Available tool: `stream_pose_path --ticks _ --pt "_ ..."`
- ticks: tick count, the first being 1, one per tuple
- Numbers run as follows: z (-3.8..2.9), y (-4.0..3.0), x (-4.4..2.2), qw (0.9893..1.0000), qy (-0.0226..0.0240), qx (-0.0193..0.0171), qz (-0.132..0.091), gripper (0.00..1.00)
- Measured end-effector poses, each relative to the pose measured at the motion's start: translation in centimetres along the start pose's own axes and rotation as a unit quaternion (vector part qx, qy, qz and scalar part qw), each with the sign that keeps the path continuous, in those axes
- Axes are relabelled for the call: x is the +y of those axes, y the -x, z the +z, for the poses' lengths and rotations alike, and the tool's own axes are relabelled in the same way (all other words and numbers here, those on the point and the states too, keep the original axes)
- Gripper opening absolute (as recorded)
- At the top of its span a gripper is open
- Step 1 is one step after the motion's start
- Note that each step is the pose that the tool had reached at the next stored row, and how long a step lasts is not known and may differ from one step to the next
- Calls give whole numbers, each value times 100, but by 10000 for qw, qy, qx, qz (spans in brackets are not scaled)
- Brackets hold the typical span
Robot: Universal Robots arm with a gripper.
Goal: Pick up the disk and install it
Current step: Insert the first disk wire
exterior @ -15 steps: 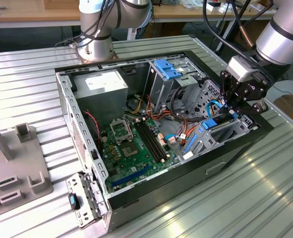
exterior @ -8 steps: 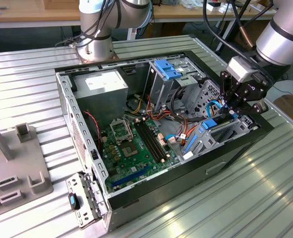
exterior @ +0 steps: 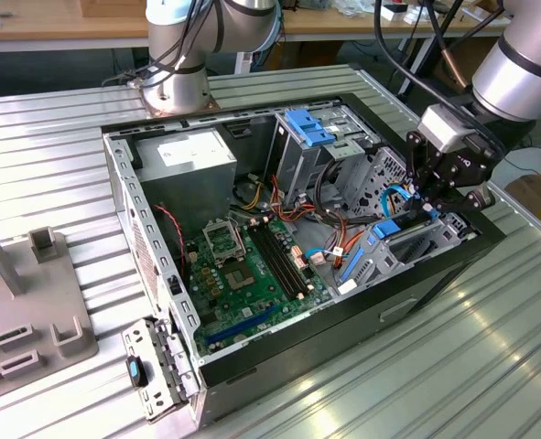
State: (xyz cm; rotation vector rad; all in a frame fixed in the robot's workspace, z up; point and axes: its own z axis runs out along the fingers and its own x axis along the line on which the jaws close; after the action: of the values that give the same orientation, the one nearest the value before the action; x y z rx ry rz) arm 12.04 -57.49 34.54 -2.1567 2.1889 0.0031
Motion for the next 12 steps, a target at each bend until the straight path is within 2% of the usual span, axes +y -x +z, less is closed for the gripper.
stream_pose_path --ticks 12 --pt "-18 1 -1 10000 0 -3 0 16"
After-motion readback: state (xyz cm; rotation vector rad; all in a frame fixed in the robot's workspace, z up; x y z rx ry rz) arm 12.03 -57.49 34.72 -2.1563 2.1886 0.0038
